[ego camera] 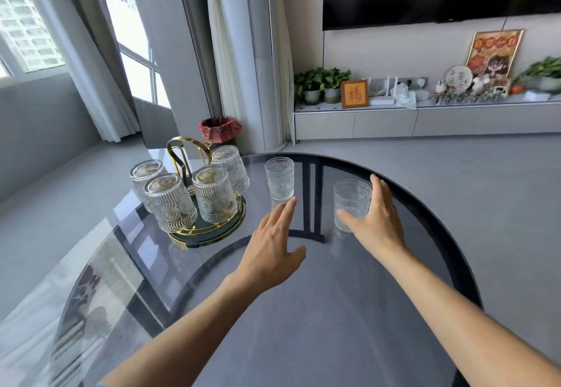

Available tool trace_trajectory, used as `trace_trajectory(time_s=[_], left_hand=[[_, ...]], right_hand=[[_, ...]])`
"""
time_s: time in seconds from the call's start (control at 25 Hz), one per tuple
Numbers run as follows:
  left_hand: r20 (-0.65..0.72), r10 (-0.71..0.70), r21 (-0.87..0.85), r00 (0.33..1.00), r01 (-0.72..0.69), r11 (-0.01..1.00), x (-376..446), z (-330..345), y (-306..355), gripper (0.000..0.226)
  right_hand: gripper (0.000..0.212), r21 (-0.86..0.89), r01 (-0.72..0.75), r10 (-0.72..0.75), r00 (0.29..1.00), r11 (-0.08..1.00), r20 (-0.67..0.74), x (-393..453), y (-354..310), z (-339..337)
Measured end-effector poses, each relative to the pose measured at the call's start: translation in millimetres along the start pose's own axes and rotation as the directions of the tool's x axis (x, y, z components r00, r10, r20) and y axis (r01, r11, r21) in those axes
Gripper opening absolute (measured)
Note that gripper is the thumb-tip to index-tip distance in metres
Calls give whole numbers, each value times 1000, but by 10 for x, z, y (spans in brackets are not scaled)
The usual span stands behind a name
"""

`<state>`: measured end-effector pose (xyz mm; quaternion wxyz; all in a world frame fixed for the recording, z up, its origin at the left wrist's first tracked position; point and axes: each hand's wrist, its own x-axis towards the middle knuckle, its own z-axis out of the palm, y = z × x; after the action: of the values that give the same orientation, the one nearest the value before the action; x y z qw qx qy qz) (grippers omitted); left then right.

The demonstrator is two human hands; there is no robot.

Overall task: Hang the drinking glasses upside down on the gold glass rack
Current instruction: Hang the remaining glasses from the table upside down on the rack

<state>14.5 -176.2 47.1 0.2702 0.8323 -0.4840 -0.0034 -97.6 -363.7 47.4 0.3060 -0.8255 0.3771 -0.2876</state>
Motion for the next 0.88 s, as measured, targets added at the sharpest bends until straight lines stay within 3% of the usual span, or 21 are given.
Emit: trace_trajectory(time_s=[0.2, 0.36, 0.44, 0.52, 0.6, 0.72, 0.88], left_hand=[[-19, -82, -130, 996, 78, 988, 98, 35, -168, 88], [-29, -110, -155, 994, 104, 982, 84, -15, -260, 79], [-24, -168, -268, 985, 156, 951, 26, -72, -257, 73], [28, -244, -497, 969, 225, 838, -27, -153, -216, 69], [19, -277, -638, 961, 225, 736, -113, -308, -181, 67], [-57, -403, -769, 914, 217, 601, -215, -675, -223, 56], [76, -456, -965, 887, 181, 191, -342, -1152, -437, 54]], right_hand=[[106, 48, -166, 158, 978, 985, 139, 302, -86, 195], [94, -161, -148, 173, 972, 976, 157, 412, -229, 180], [89, -127, -158, 184, 955, 979, 233, 331, -363, 172], [79, 205, -263, 188, 927, 943, 324, 143, -511, 221], [77, 490, -312, 113, 912, 814, 394, -33, -762, 288], [75, 630, -342, 14, 886, 697, 464, -200, -1246, 326], [77, 706, -390, -111, 827, 591, 551, -372, -1816, 380]])
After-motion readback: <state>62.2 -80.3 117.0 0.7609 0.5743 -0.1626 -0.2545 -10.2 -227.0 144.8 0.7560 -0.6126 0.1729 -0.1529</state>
